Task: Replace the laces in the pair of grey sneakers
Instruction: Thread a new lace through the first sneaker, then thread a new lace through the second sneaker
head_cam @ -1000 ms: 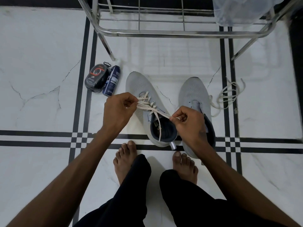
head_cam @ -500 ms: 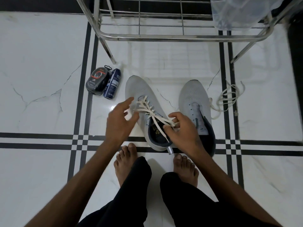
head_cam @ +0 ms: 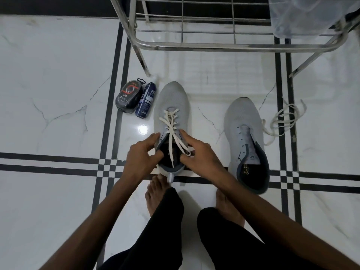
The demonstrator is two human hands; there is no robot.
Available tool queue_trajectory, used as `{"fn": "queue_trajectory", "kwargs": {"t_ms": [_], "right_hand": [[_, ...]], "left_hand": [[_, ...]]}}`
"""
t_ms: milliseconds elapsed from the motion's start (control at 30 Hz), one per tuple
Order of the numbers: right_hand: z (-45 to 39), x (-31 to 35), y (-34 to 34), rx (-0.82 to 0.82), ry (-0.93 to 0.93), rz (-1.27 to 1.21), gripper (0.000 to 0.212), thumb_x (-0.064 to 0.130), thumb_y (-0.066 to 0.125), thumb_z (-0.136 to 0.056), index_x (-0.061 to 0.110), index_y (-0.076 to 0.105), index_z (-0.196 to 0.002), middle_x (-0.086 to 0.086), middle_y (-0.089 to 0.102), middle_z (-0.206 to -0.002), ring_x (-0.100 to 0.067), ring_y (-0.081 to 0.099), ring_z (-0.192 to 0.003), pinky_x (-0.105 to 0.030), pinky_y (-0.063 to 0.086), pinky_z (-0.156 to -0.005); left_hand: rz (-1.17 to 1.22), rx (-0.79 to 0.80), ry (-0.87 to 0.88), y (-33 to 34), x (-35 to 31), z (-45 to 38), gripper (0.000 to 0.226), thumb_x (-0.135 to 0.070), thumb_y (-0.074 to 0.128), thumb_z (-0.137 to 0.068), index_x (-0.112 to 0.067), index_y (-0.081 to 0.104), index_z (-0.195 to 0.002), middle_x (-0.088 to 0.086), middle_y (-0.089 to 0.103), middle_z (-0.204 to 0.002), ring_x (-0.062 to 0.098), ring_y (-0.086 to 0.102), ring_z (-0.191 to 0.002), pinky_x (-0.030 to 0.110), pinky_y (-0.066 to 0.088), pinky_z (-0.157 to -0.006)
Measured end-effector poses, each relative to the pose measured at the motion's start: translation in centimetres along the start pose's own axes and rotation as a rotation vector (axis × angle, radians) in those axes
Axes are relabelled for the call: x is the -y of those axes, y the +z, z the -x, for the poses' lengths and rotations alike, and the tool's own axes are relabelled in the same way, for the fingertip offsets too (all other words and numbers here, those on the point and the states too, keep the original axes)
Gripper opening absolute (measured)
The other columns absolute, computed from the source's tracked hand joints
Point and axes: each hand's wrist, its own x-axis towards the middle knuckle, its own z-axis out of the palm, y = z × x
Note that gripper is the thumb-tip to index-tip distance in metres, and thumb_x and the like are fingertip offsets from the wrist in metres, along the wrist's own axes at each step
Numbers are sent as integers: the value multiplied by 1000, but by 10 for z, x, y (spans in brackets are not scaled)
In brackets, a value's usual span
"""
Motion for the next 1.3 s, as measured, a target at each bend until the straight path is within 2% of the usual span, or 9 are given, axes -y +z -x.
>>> {"fn": "queue_trajectory", "kwargs": {"t_ms": [133, 333, 533, 700, 800, 900, 1100, 1233, 1300], "right_hand": [[-9, 7, 7, -19, 10, -8, 78, 13, 64, -86, 39, 33, -153, 8, 70, -108, -5, 67, -69, -11, 50, -60], [-11, 9, 17, -5, 11, -1, 78, 16, 64, -86, 39, 32, -153, 6, 71, -104, -14, 70, -77, -24, 58, -73], [-4, 17, 14, 0, -14, 28, 70, 36, 68, -89, 39, 36, -151, 13, 57, -124, -7, 69, -84, -35, 59, -86], [8, 17, -33, -352, -162, -21, 24, 18, 63, -94, 24, 69, -116, 13, 68, -106, 0, 65, -81, -22, 58, -66], [12, 1, -85, -602, -166, -33, 18, 8, 61, -91, 19, 74, -97, 16, 71, -93, 3, 64, -77, -6, 46, -64], [13, -34, -139, -722, -62, 41, 22, 6, 58, -91, 23, 72, -92, 15, 71, -92, -3, 66, -83, -8, 47, -70], [6, -113, -181, -483, 105, 494, 21, 14, 56, -94, 14, 72, -108, -7, 73, -108, -26, 66, -96, -34, 51, -84], [6, -133, -178, -426, 76, 543, 22, 20, 63, -91, 14, 67, -111, -5, 69, -103, -24, 62, -98, -30, 45, -77], [9, -138, -177, -386, 65, 576, 29, 26, 70, -87, 16, 62, -113, -2, 64, -101, -20, 56, -97, -33, 46, -79]], "left_hand": [[-40, -6, -2, -10, 2, -11, 56, -11, 67, -82, -27, 61, -135, -8, 67, -128, 11, 65, -115, 35, 53, -98], [-35, 28, -31, -20, 13, -9, 58, -11, 69, -83, -23, 58, -139, -2, 58, -140, 15, 63, -118, 37, 52, -101], [-171, -51, -40, -25, 4, -8, 59, -28, 73, -84, -24, 55, -140, -1, 59, -140, 19, 60, -121, 35, 49, -99], [-219, -261, 294, -19, -43, -7, 34, -21, 65, -89, -21, 65, -122, -3, 63, -123, 20, 60, -108, 38, 51, -90], [-145, -114, 430, 10, -78, -15, 22, -19, 65, -91, -21, 70, -112, -6, 66, -110, 12, 61, -92, 31, 51, -83], [-131, 93, 483, 54, -109, -25, 30, -30, 67, -90, -23, 66, -120, -6, 61, -117, 12, 58, -102, 36, 51, -89], [-271, 469, 399, 140, -129, -32, 81, -45, 78, -76, -31, 40, -146, 8, 13, -162, 29, 27, -144, 38, 37, -111], [-253, 389, 396, 152, -125, -30, 59, -33, 76, -76, -28, 54, -130, 5, 26, -155, 29, 56, -119, 22, 42, -82], [-269, 335, 396, 145, -124, -32, 51, -28, 73, -79, -26, 55, -127, 4, 29, -155, 31, 59, -113, 25, 42, -82]]}}
